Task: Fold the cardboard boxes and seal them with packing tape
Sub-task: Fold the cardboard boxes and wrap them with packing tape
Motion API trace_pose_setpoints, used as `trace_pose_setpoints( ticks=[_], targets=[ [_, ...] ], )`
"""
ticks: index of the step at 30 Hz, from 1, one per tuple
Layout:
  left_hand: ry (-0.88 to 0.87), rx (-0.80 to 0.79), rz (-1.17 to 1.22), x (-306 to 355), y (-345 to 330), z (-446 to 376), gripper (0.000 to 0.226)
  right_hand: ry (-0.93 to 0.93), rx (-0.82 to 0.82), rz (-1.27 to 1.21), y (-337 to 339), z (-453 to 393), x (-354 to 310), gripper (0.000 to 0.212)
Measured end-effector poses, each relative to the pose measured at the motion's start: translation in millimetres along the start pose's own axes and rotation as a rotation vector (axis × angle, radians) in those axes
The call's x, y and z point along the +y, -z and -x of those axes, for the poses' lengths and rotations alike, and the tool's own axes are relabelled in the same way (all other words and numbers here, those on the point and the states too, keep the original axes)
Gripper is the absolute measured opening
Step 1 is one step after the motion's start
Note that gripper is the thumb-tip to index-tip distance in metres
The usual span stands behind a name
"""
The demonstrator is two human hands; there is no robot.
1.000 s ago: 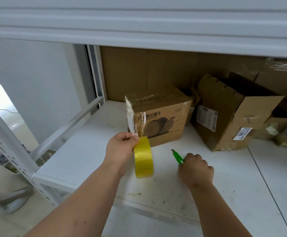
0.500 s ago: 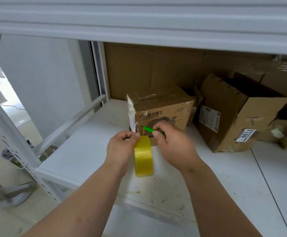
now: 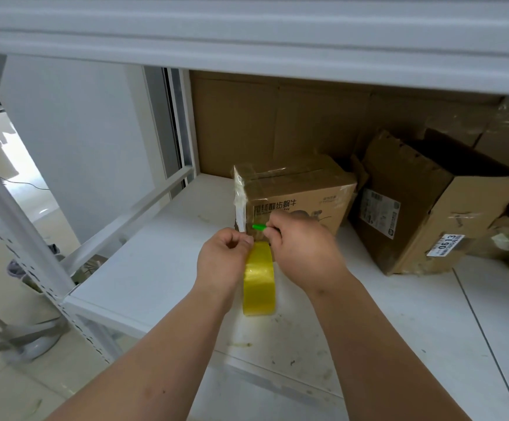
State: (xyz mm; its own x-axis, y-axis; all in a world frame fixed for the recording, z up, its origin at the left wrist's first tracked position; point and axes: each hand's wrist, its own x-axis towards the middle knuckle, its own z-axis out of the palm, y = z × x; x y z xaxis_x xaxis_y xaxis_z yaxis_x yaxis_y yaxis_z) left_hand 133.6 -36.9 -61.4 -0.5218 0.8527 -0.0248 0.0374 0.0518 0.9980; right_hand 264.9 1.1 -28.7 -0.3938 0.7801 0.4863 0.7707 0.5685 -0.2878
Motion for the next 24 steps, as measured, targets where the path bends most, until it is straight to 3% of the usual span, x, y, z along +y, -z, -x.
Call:
trace_pose_setpoints(
  ticks=[6, 10, 14, 19, 22, 24],
  targets=[
    [0.026, 0.041, -0.023, -1, 6, -6, 0.021, -0.043, -0.020, 0.021, 7, 1, 20, 0.014],
    [0.058, 0.036, 0.025, 0, 9, -10, 0.024, -0.188, -0.027, -0.025, 7, 13, 47, 0.014],
    [0.071, -0.022, 0.022, 0, 4, -7, 0.018, -0.397, -0.260, 0.009, -11, 29, 64, 0.016],
    [0.060, -0.062, 0.005, 2, 2, -6, 0.017, -0.472, -0.447, 0.270, -34, 48, 63, 0.019],
    [0.055, -0.067, 0.010, 2, 4, -5, 0.018, -0.550, -0.338, 0.071, -35, 45, 52, 0.022],
    [0.050, -0.069, 0.012, 1, 4, -5, 0.018, -0.614, -0.220, -0.362, -33, 39, 38, 0.016]
  ],
)
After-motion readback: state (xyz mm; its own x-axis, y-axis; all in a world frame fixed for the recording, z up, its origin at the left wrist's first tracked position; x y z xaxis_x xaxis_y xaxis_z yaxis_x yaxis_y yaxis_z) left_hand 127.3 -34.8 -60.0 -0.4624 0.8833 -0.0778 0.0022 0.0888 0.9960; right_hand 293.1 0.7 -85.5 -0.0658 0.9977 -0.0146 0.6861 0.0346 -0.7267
